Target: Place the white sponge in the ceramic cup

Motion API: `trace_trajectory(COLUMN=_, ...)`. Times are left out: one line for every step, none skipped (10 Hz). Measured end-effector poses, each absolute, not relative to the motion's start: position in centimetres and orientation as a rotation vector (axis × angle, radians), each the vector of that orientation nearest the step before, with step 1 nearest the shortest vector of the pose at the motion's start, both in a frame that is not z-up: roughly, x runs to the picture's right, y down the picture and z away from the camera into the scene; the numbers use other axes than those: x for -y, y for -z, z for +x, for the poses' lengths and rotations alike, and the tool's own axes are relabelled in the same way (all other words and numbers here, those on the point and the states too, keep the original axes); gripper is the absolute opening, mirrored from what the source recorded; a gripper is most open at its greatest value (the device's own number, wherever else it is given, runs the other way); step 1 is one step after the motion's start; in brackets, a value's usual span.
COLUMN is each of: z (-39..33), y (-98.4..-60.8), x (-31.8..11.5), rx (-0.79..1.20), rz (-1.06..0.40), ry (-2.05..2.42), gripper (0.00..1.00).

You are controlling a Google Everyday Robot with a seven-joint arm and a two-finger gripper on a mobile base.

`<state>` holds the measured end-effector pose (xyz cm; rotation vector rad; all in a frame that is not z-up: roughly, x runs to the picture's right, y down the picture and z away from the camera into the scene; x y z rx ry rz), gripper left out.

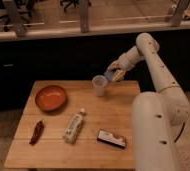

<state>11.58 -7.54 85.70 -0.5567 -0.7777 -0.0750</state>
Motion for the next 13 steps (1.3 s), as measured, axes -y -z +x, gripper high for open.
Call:
trace_trajectory(z=11.3, y=-85.4, x=7.5, rx=0.79, rz=-0.56, ry=0.081, gripper=0.0)
trace_trajectory(z=10.9, y=-85.2, x=7.5, rx=0.801, rz=-0.563, ry=0.087, gripper=0.0)
trace_trajectory(z=10.6, y=-85.0, x=7.4, rx=0.811, rz=-0.566, ry=0.095, gripper=0.0)
trace_trajectory(z=10.3, y=-84.8, x=7.3, rx=0.82, rz=-0.571, ry=0.103, gripper=0.0)
trace_trajectory(z=10.0, y=-84.6, x=7.3, rx=0.826, rz=-0.573, ry=0.109, gripper=0.0)
trace_trajectory(z=9.7, y=-84.6, x=7.2, rx=0.83, rz=-0.575, ry=0.114, gripper=0.0)
trace_trajectory(z=9.4, y=-84.5, x=7.2, rx=0.834, rz=-0.576, ry=0.121, gripper=0.0)
trace_trajectory(z=9.1, y=-84.4, x=7.3, rx=0.838, rz=-0.577, ry=0.128, gripper=0.0)
trace_trajectory(z=8.7, y=-84.3, x=7.3, rx=0.841, rz=-0.577, ry=0.134, gripper=0.0)
trace_trajectory(z=8.0, y=-84.2, x=7.4, rx=0.847, rz=-0.577, ry=0.146, gripper=0.0)
trace_trajectory(z=7.5, y=-84.1, x=7.7, rx=0.85, rz=-0.576, ry=0.155, gripper=0.0)
trace_trajectory(z=7.0, y=-84.1, x=7.8, rx=0.853, rz=-0.577, ry=0.161, gripper=0.0)
trace_trajectory(z=6.9, y=-84.1, x=7.8, rx=0.854, rz=-0.577, ry=0.162, gripper=0.0)
